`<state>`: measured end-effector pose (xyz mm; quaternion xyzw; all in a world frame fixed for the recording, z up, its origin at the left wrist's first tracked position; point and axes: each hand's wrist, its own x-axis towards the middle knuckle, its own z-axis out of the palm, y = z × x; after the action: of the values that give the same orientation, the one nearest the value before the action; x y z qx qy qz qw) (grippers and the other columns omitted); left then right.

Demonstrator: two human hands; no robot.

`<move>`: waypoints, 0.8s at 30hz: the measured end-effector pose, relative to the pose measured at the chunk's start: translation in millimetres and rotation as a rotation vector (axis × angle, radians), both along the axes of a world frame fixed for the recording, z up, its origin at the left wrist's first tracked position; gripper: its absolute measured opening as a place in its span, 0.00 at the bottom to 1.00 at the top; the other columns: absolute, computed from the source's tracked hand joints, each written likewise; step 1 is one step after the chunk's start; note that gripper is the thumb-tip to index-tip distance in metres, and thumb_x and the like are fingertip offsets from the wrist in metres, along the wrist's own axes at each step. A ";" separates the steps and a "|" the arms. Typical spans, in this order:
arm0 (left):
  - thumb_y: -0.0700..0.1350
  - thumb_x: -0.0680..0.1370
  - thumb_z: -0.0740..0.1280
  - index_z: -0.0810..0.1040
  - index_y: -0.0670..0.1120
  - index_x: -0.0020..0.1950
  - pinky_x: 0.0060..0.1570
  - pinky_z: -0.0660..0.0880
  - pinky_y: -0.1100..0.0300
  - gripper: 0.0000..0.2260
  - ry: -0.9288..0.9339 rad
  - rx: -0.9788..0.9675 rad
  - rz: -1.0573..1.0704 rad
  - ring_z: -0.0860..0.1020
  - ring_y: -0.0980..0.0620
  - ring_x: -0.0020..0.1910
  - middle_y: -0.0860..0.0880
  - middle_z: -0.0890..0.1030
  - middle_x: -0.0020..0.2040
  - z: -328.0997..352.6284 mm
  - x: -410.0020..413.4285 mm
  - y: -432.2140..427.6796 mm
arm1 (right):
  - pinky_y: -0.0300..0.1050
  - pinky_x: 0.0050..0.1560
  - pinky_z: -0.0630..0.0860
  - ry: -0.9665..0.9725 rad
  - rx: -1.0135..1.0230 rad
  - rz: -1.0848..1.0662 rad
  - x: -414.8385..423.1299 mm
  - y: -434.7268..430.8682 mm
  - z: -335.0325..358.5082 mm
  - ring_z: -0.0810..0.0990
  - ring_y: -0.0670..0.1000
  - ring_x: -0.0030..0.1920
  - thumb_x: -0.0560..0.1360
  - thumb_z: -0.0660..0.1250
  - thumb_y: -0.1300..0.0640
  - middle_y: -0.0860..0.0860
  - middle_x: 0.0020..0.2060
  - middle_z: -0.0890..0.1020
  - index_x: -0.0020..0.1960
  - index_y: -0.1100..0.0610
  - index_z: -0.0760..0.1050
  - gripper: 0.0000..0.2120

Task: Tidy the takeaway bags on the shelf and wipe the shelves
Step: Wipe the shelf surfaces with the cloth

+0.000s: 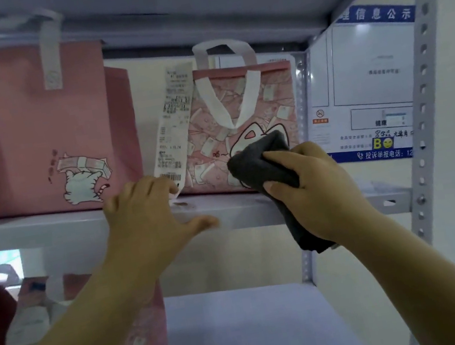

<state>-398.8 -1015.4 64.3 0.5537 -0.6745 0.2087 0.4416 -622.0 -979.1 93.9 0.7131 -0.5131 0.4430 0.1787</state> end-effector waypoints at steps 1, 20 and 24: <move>0.78 0.55 0.60 0.73 0.53 0.55 0.52 0.54 0.55 0.39 0.014 0.002 0.009 0.67 0.49 0.57 0.54 0.74 0.55 -1.3 0.7 -1.2 | 0.46 0.52 0.70 0.009 0.009 0.010 5.3 -3.1 -0.7 0.71 0.51 0.50 0.75 0.63 0.48 0.47 0.51 0.68 0.69 0.44 0.67 0.22; 0.76 0.58 0.60 0.75 0.50 0.52 0.43 0.64 0.60 0.36 -0.083 0.065 0.011 0.70 0.55 0.48 0.55 0.76 0.49 -3.1 55.2 7.4 | 0.50 0.44 0.72 0.198 0.263 -0.076 73.7 -31.0 7.3 0.72 0.56 0.42 0.77 0.56 0.45 0.54 0.44 0.69 0.53 0.54 0.73 0.15; 0.77 0.56 0.60 0.77 0.50 0.51 0.42 0.67 0.60 0.37 -0.055 0.043 0.001 0.72 0.55 0.47 0.55 0.78 0.48 -2.2 56.5 7.7 | 0.48 0.38 0.71 0.226 0.350 -0.035 90.7 -34.3 16.1 0.73 0.55 0.38 0.76 0.56 0.46 0.55 0.41 0.72 0.44 0.54 0.71 0.12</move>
<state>-342.3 -1007.8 62.1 0.5573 -0.6906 0.2094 0.4105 -531.2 -1013.4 109.9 0.7693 -0.5714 0.2611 0.1164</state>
